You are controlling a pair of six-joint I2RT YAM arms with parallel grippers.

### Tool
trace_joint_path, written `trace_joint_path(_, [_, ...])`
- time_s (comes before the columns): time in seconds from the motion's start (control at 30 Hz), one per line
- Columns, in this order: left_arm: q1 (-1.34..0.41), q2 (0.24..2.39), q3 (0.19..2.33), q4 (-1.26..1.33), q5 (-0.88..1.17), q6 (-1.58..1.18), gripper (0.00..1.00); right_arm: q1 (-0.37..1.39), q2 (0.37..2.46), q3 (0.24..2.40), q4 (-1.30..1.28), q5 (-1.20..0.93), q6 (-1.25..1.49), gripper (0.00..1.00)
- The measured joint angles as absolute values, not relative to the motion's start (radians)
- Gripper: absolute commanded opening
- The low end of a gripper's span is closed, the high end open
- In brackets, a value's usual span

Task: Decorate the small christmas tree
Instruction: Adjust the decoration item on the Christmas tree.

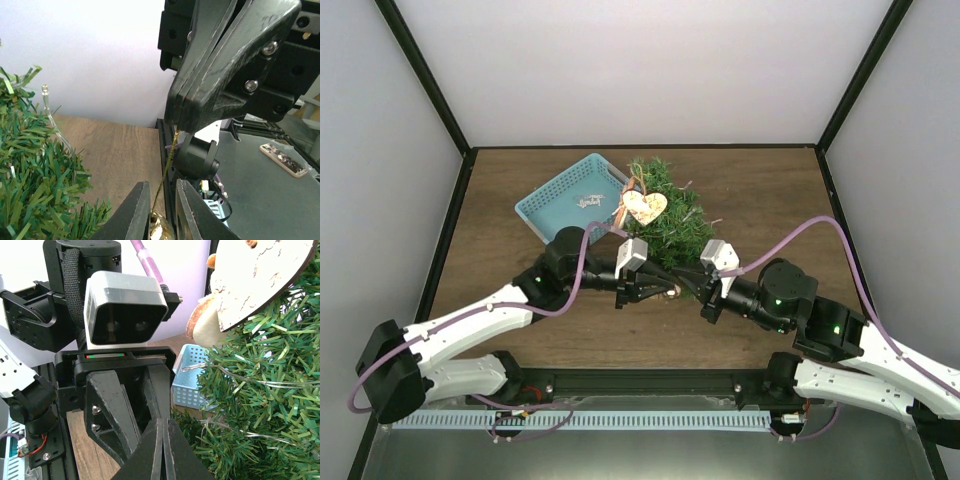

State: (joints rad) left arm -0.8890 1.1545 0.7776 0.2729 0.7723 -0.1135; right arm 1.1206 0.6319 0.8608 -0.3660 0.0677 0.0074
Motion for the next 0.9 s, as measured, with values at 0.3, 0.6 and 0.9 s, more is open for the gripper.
trace_joint_path(0.3, [-0.889,1.141,0.777,0.314,0.788,-0.136,0.04,1.121,0.629,0.861,-0.366,0.068,0.007,0.01])
trace_joint_path(0.6, [-0.889,1.141,0.775,0.32,0.797,-0.137,0.04,1.121,0.625,0.861,-0.366,0.068,0.008,0.01])
trace_joint_path(0.9, [-0.889,1.141,0.77,0.311,0.753,-0.134,0.04,1.121,0.62,0.861,-0.366,0.074,0.008,0.01])
